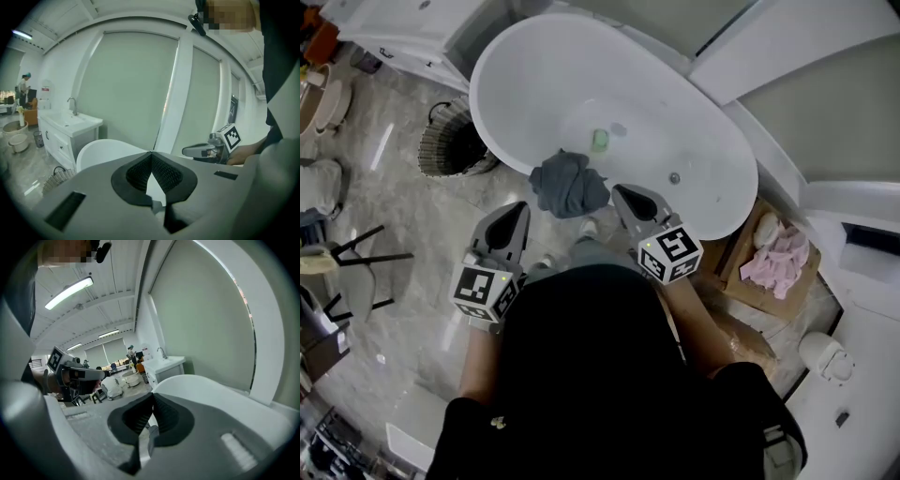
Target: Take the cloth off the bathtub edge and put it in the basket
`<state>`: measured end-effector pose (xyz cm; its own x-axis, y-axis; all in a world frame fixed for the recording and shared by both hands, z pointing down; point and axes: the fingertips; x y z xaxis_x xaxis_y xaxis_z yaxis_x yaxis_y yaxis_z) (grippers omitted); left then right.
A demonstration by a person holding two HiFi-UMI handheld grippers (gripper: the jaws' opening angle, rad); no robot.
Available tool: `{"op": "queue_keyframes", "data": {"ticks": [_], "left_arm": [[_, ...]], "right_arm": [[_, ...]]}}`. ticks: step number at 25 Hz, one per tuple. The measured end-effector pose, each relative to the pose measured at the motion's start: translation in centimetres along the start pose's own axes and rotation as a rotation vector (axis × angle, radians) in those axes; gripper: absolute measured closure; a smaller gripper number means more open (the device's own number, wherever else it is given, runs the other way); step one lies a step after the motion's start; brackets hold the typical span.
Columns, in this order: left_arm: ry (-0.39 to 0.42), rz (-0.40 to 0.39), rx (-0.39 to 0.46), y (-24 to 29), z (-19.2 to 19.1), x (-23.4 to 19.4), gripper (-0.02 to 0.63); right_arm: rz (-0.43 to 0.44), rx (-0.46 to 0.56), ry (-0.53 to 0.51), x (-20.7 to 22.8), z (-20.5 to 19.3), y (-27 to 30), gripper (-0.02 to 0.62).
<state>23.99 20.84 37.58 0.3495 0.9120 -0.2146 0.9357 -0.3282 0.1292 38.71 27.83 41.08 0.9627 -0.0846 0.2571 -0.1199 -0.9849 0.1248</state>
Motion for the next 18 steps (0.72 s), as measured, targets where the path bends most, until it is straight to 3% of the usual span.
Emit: {"op": "queue_keyframes", "data": {"ticks": [7, 18], "left_arm": [[-0.023, 0.175, -0.008, 0.7, -0.9, -0.8, 0.594], [-0.056, 0.309, -0.019, -2.5, -2.7, -2.3, 0.594]], "right_arm": [[0.147, -0.076, 0.005, 2.4, -1.9, 3.4, 0.598], [0.261, -0.24, -0.026, 1.6, -7.2, 7.3, 0.58]]}}
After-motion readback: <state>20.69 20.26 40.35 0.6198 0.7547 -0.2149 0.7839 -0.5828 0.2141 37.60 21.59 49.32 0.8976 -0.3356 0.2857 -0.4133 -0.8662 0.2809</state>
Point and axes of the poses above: the fingertips, and each gripper's own axes: y forward along the fingers, x to its right, z out of its top, and after that the axes turned 15 degrees about x, right-handed
